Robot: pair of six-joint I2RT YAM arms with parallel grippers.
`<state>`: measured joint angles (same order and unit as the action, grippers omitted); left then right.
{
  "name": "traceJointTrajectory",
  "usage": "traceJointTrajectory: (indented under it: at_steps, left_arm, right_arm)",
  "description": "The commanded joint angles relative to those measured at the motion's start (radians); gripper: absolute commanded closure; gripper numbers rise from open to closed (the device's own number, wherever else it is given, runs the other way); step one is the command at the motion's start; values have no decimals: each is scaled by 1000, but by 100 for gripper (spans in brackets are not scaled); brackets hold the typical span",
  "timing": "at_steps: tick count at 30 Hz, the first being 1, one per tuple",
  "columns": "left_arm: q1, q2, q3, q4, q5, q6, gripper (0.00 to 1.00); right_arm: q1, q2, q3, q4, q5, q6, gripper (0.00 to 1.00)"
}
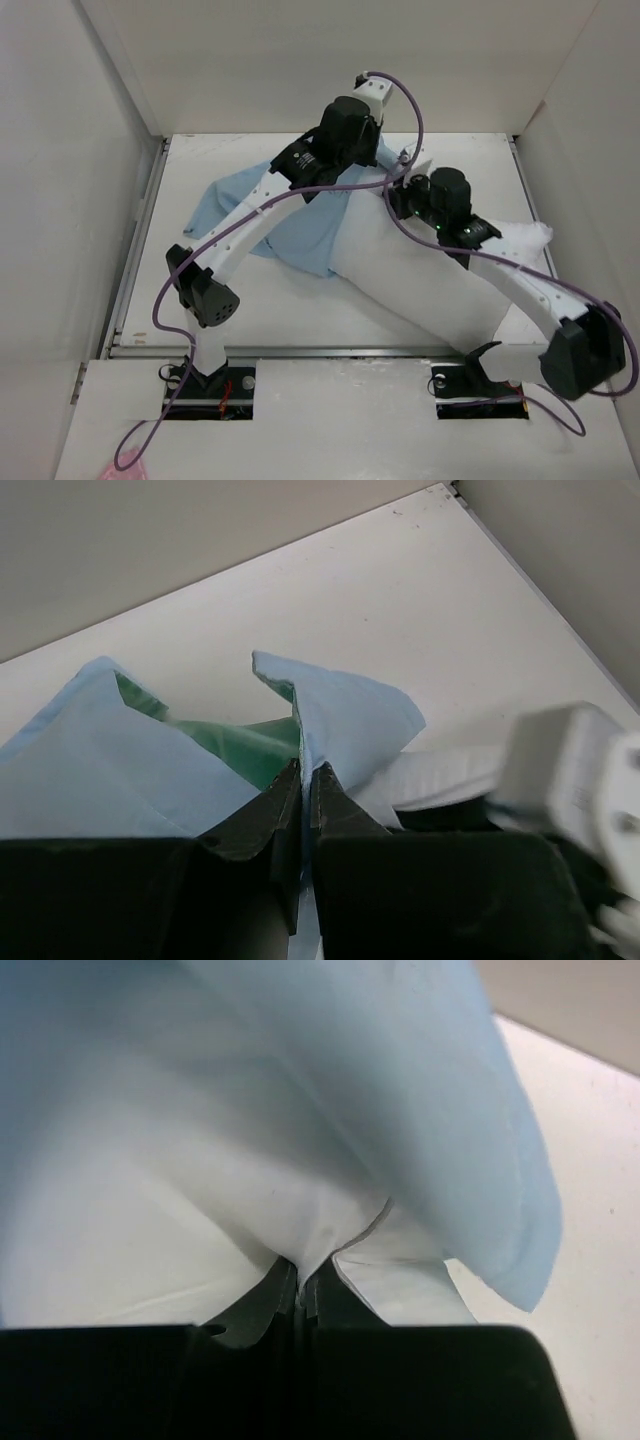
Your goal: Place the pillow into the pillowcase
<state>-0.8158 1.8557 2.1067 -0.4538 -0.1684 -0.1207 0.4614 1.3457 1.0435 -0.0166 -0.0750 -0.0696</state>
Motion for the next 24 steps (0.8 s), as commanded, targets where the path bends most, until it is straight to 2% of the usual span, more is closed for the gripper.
traceJointTrajectory:
  at_steps: [1, 3, 5, 7, 11, 12, 15, 18, 19, 23, 24]
  left_arm:
    - [-13, -9, 113, 64, 12, -14, 100]
    - [-13, 0, 150, 54, 64, -23, 100]
    - [-25, 14, 177, 53, 157, -48, 100]
    - [-60, 14, 177, 53, 175, -48, 100]
    - [-212, -16, 153, 64, 211, -34, 100]
    - [-233, -30, 136, 81, 266, -55, 100]
    - [-302, -39, 59, 138, 397, -79, 100]
    - [-357, 43, 126, 97, 429, -88, 100]
    - [-358, 60, 127, 83, 443, -102, 100]
    - [-358, 95, 44, 162, 605, -148, 100]
    - [-358, 96, 32, 171, 606, -157, 100]
  right_arm:
    - [-1, -254, -97, 240, -147, 66, 100]
    - [-1, -354, -150, 355, -221, 77, 100]
    - [-1, -434, -209, 423, -221, 117, 100]
    - [-1, -434, -218, 434, -210, 142, 100]
    - [-1, -335, -261, 545, -172, 255, 100]
    - [-1, -285, -273, 631, -134, 337, 100]
    - [-1, -151, -273, 716, -33, 431, 100]
    - [13, -74, -264, 822, 32, 561, 100]
    - [13, -41, -276, 886, 32, 650, 100]
    - [36, 15, -298, 964, 135, 776, 100]
    - [36, 30, -315, 1000, 144, 786, 100]
